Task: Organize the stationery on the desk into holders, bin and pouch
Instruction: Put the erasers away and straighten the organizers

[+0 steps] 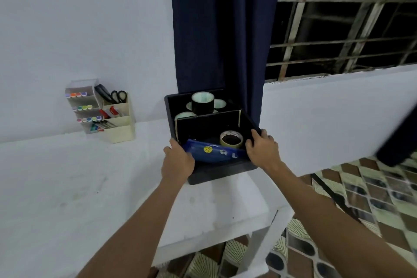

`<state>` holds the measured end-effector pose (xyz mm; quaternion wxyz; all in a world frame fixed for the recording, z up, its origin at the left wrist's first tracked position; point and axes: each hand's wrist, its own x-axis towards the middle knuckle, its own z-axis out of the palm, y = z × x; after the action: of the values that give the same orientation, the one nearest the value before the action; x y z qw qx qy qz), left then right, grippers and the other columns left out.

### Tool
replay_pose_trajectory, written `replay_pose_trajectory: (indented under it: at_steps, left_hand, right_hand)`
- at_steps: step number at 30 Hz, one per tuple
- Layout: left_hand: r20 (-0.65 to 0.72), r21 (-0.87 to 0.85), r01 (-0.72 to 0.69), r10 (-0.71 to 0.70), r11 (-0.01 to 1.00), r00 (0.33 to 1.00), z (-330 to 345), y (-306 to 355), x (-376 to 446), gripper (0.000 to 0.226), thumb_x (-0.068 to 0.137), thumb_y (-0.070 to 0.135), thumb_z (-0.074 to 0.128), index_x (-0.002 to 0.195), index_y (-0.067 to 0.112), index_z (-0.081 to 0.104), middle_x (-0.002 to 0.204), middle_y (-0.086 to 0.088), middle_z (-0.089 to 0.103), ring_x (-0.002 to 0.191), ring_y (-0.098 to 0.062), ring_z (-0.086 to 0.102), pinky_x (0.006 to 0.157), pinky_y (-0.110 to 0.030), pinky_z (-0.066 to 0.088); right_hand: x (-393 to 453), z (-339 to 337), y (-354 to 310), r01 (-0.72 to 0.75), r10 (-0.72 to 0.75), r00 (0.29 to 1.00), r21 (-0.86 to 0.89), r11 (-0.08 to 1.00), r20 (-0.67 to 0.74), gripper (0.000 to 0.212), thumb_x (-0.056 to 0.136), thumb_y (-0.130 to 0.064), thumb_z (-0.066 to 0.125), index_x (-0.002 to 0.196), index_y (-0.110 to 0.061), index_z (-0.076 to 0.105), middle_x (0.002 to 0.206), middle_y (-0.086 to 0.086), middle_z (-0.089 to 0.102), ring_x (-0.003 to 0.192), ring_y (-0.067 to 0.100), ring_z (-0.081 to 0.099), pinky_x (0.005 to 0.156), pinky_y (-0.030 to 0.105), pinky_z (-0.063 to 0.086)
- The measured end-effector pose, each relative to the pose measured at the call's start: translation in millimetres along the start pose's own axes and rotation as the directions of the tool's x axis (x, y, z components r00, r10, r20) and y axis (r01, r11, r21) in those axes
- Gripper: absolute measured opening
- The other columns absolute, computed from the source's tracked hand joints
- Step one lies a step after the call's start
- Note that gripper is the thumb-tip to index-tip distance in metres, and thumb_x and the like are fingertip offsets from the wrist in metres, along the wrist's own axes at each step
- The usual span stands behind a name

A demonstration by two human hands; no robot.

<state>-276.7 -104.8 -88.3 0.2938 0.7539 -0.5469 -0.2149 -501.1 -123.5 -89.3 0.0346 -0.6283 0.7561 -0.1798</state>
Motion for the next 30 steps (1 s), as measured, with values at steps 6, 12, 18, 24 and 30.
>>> replay_pose_trajectory:
  at_steps: [6,12,18,24,30]
  left_hand:
    - [-0.035,0.046,-0.009,0.01,0.999,0.999,-16.7,-17.9,-0.8,0.041,0.09,0.008,0.046,0.131,0.005,0.041,0.118,-0.023,0.054,0.106,-0.039,0.056,0.087,-0.04,0.046]
    - [-0.056,0.099,-0.014,0.02,0.995,0.998,-46.9,-53.7,7.8,0.037,0.089,0.006,0.044,0.126,0.002,0.044,0.113,-0.026,0.054,0.104,-0.04,0.055,0.084,-0.04,0.044]
    - [-0.076,0.107,-0.03,0.038,0.994,0.996,-66.7,-81.8,14.7,0.035,0.087,0.004,0.044,0.121,0.001,0.046,0.11,-0.025,0.058,0.102,-0.04,0.056,0.082,-0.039,0.045]
    - [-0.078,0.124,-0.036,0.046,0.992,0.996,-78.8,-100.7,20.8,0.033,0.088,0.005,0.044,0.121,0.001,0.047,0.111,-0.025,0.059,0.102,-0.039,0.056,0.083,-0.039,0.045]
    - [-0.062,0.129,-0.034,0.043,0.991,0.997,-85.4,-106.3,22.1,0.031,0.088,0.005,0.043,0.119,0.003,0.046,0.111,-0.023,0.059,0.102,-0.038,0.057,0.083,-0.039,0.046]
  right_hand:
    - [-11.5,6.4,-21.1,0.032,-0.032,0.999,-0.016,0.999,0.0,0.052,0.092,-0.033,0.044,0.142,-0.019,0.041,0.144,0.022,0.039,0.119,0.043,0.044,0.099,0.047,0.036]
    - [-26.0,21.4,-59.9,0.065,-0.065,0.998,0.022,0.998,-0.009,0.052,0.09,-0.032,0.043,0.14,-0.017,0.043,0.139,0.022,0.043,0.115,0.042,0.045,0.097,0.046,0.037]
    - [-36.8,32.6,-88.4,0.066,-0.066,0.998,0.034,0.997,-0.013,0.057,0.087,-0.037,0.035,0.14,-0.017,0.043,0.14,0.023,0.04,0.116,0.042,0.044,0.098,0.048,0.035]
    - [-44.6,40.1,-104.5,0.083,-0.082,0.996,0.024,0.996,-0.015,0.056,0.088,-0.037,0.037,0.14,-0.017,0.042,0.142,0.024,0.039,0.117,0.042,0.043,0.099,0.048,0.035]
    - [-45.9,40.4,-113.0,0.087,-0.086,0.996,0.017,0.996,-0.012,0.06,0.086,-0.042,0.035,0.139,-0.017,0.043,0.138,0.023,0.043,0.116,0.042,0.045,0.097,0.047,0.037]
